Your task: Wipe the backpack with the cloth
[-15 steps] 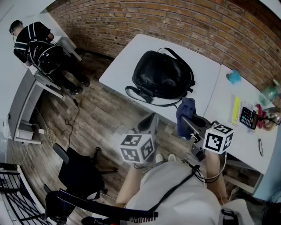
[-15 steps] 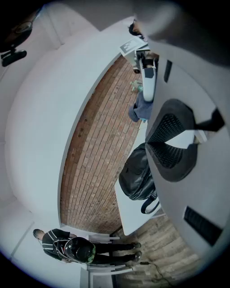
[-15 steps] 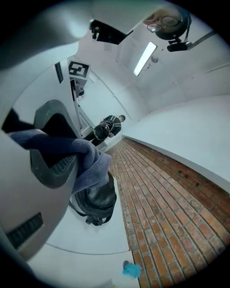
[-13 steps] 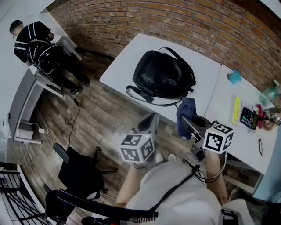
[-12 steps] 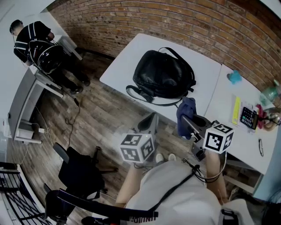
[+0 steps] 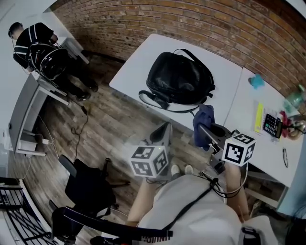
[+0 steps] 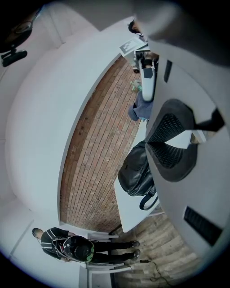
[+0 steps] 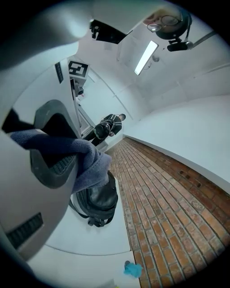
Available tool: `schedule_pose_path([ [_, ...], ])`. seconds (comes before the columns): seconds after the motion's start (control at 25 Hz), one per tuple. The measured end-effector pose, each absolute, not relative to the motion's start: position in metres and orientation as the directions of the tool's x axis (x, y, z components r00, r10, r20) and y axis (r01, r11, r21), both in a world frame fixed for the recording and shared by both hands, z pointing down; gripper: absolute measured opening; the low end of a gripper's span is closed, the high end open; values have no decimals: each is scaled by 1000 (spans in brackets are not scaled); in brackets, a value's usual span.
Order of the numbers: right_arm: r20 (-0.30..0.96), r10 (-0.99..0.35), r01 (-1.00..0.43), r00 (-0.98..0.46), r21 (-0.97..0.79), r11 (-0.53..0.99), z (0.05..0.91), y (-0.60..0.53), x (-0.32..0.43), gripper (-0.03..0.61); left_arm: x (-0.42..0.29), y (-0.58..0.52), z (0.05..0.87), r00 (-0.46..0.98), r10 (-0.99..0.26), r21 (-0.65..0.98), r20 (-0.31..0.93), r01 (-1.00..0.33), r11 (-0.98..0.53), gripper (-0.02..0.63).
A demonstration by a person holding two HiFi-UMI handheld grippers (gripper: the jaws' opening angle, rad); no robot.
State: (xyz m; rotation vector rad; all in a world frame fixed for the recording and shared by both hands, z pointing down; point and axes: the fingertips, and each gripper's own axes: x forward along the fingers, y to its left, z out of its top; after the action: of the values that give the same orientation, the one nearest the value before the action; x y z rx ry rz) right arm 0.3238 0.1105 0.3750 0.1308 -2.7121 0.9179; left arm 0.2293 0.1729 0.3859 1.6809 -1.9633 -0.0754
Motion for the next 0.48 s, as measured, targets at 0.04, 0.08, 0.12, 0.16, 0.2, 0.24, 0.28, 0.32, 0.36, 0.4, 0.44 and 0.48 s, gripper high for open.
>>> schedule_pose_path([
  [0.04, 285, -2, -175, -959, -582, 794, 375, 111, 323, 46, 228, 175, 387, -68, -929, 389, 364, -895, 219, 3],
  [0.08, 286, -9, -182, -958, -585, 791, 375, 111, 322, 47, 226, 177, 388, -69, -929, 398, 363, -890, 221, 3],
  [0.12, 290, -17, -192, -957, -589, 785, 377, 111, 322, 46, 224, 179, 390, -67, -930, 411, 362, -884, 224, 3],
  [0.16, 297, -22, -203, -955, -594, 778, 379, 112, 321, 47, 224, 182, 393, -64, -931, 427, 360, -876, 225, 3],
  [0.2, 304, -26, -212, -952, -598, 773, 381, 114, 321, 47, 223, 185, 395, -57, -932, 442, 358, -869, 223, 3],
  [0.24, 310, -31, -221, -950, -600, 769, 383, 115, 320, 46, 224, 187, 397, -50, -933, 453, 356, -864, 219, 3],
  [0.28, 314, -39, -229, -949, -598, 768, 385, 116, 321, 46, 224, 189, 400, -45, -935, 461, 353, -861, 215, 3],
  [0.32, 317, -49, -238, -947, -593, 770, 387, 115, 321, 46, 224, 191, 403, -45, -935, 466, 351, -858, 216, 3],
  [0.36, 320, -59, -247, -946, -587, 771, 389, 115, 322, 46, 223, 193, 407, -51, -934, 471, 353, -853, 225, 3],
  [0.4, 324, -66, -255, -944, -584, 771, 392, 114, 322, 48, 221, 195, 412, -61, -931, 477, 360, -845, 240, 3],
  [0.44, 332, -71, -263, -941, -583, 769, 397, 114, 322, 47, 219, 197, 417, -72, -926, 484, 371, -836, 258, 3],
  [0.48, 342, -74, -273, -937, -582, 766, 401, 114, 321, 46, 216, 199, 423, -79, -921, 489, 382, -828, 274, 3],
])
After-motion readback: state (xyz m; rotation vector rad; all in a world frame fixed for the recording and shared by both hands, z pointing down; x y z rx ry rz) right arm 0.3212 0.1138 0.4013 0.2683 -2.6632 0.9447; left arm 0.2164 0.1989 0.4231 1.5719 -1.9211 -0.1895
